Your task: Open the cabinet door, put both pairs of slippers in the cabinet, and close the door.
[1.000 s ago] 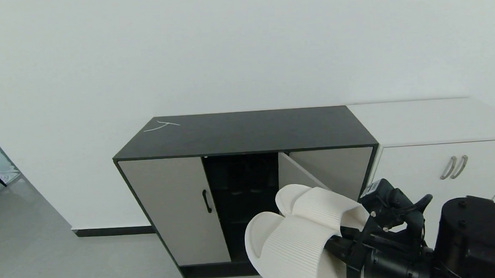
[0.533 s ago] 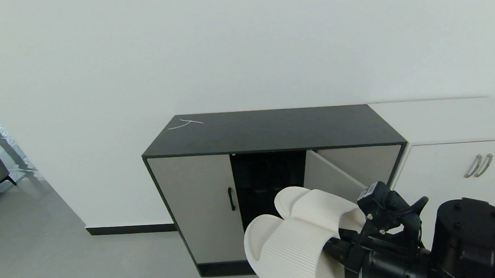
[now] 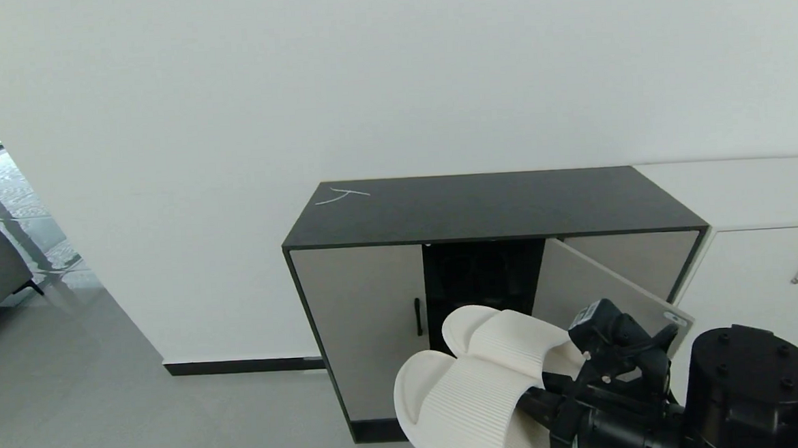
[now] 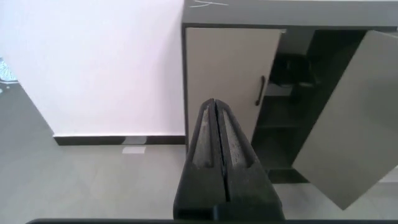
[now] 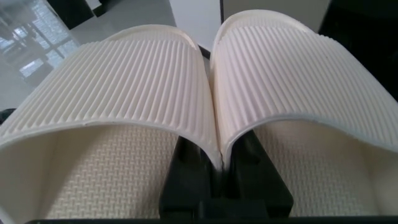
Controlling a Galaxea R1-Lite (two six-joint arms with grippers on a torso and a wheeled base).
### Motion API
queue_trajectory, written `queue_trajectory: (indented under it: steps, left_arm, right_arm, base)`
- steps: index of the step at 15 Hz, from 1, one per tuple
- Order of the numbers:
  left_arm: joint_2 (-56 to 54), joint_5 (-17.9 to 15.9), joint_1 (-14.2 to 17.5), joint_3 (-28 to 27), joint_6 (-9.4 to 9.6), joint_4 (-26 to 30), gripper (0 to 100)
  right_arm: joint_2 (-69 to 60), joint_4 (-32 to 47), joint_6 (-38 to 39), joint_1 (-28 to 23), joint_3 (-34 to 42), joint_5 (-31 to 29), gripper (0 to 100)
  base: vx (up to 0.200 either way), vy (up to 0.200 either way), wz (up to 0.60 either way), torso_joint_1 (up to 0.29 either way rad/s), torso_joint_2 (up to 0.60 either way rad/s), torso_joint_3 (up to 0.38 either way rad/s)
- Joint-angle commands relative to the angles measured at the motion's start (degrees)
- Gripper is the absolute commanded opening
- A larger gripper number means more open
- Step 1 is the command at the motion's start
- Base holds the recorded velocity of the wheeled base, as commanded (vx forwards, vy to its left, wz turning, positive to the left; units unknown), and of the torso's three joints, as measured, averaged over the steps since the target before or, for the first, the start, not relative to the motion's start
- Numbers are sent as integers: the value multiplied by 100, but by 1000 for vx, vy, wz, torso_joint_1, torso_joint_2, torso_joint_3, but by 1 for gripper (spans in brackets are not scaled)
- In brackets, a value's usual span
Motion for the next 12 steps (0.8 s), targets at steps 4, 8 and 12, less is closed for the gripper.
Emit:
queue_trajectory:
  steps: [4, 8, 12]
  left_arm:
    - [7, -4, 4, 0, 5, 8, 0]
    - [7, -4, 4, 0, 5, 8, 0]
    - [7, -4, 4, 0, 5, 8, 0]
  right_arm:
    - [214, -11, 26, -129, 2, -357, 0]
    - [390, -11, 114, -683, -200, -1061, 0]
    - [768, -46, 122, -1069, -446, -1069, 0]
  base:
    - [50, 0, 0, -1, 1, 1]
    - [200, 0, 0, 3, 5, 2]
    - [50, 0, 0, -2, -2, 3]
